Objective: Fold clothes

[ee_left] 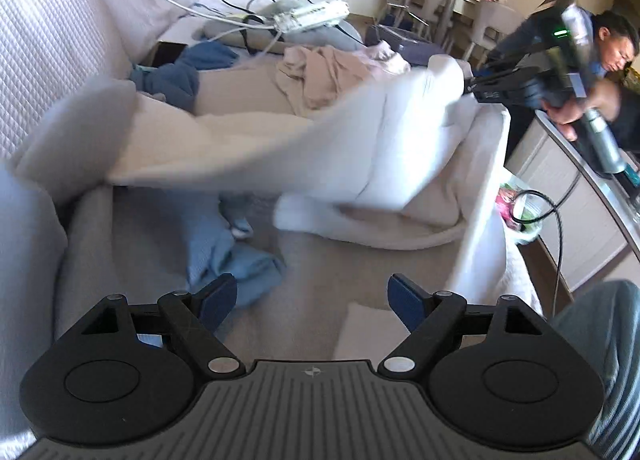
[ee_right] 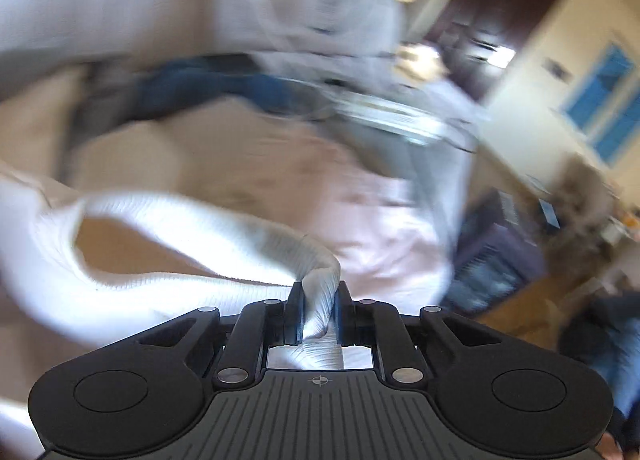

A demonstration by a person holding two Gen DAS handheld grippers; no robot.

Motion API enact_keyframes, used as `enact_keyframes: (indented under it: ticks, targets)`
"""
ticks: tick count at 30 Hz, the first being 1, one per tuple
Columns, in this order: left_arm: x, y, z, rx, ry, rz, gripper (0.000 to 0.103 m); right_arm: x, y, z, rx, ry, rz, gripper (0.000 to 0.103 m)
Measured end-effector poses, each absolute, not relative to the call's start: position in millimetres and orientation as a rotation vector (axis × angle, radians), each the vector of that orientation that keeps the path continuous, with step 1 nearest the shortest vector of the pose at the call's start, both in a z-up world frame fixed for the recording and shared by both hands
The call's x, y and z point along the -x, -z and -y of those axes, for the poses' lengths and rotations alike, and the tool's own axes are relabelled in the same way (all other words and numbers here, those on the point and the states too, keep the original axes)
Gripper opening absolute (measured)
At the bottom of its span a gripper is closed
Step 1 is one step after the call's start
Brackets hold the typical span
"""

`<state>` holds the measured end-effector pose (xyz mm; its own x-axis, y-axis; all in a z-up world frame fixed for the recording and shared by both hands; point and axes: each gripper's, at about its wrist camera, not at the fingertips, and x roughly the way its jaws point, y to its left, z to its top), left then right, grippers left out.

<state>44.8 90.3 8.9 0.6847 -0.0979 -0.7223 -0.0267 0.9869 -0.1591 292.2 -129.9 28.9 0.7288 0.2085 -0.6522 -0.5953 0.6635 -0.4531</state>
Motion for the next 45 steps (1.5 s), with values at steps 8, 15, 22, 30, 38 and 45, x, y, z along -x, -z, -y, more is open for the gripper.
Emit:
enact_keyframes:
  ticks: [8, 15, 22, 30, 38, 45]
  targets:
    - [-79, 4, -100, 0.209, 0.024, -0.866, 0.081, -350, 23, 134, 0.707, -0.378, -0.715, 0.032]
    - [-108, 21, -94, 0.233, 0.043, -0.844, 0.081, -311, -6, 128, 0.754, -0.47, -0.587, 0.077]
    - [-142, 51, -84, 0.257, 0.003, -0.831, 0.081, -247, -44, 108, 0.736, -0.853, -0.575, 0.077]
    - [-149, 69, -95, 0.434, -0.044, -0.728, 0.073, -224, -36, 37, 0.852, -1.167, -0.49, 0.078]
    - [-158, 83, -101, 0.489, -0.02, -0.752, 0.014, -240, -10, -20, 0.99, -1.267, -0.607, 0.075]
    - [-145, 64, -105, 0.503, 0.072, -0.759, 0.002, -247, -2, -22, 0.949, -1.159, -0.724, 0.017]
